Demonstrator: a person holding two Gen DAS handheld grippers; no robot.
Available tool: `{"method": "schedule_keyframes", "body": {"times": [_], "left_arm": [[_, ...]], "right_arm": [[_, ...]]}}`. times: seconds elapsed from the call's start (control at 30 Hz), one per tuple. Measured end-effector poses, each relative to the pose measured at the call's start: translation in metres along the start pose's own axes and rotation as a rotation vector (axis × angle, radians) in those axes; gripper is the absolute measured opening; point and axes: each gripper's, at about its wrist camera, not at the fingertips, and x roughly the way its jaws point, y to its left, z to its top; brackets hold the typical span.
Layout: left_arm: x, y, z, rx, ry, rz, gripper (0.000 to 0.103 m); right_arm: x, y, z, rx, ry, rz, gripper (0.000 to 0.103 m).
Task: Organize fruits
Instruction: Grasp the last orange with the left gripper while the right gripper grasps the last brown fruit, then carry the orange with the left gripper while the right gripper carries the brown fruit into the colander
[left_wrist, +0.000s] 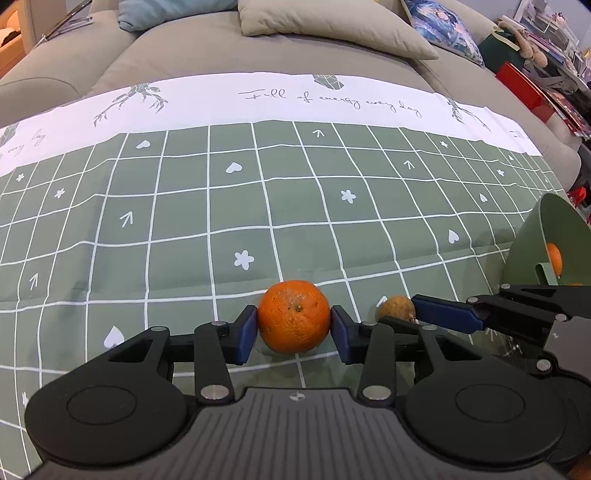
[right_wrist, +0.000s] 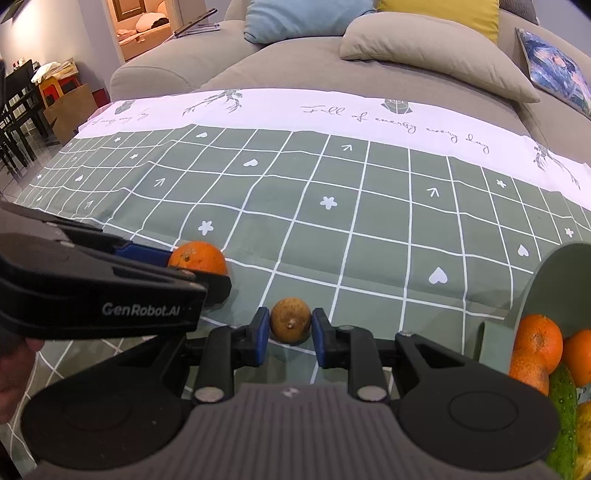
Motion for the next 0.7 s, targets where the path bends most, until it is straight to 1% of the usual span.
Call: {"method": "schedule_keyframes", "body": {"times": [0.1,0.3,0.47,0.7], "left_arm": [[-0.011,-0.002,-0.002,-0.002,-0.008,0.004,0.047],[-0.040,-0.004,-0.015,-0.050,-0.019,-0.016,0.047],[-0.064,-0.011,-0.032,-0.068,-0.021,-0.045,0.047],[-0.096,-0.023,-0.048,-0.075,-0.036,-0.074,0.047]], "right_arm": [[-0.008,0.003,0.000,-0.013,-0.008,0.005,0.020],[-0.036,0.009,-0.006,-0.011,-0.015,0.019,0.020],[-0.063,0.008,-0.020,0.017,-0.010,0.030,0.020],[-0.102,0.007,-0.049,0.033,-0.006,0.038,0.020]]}}
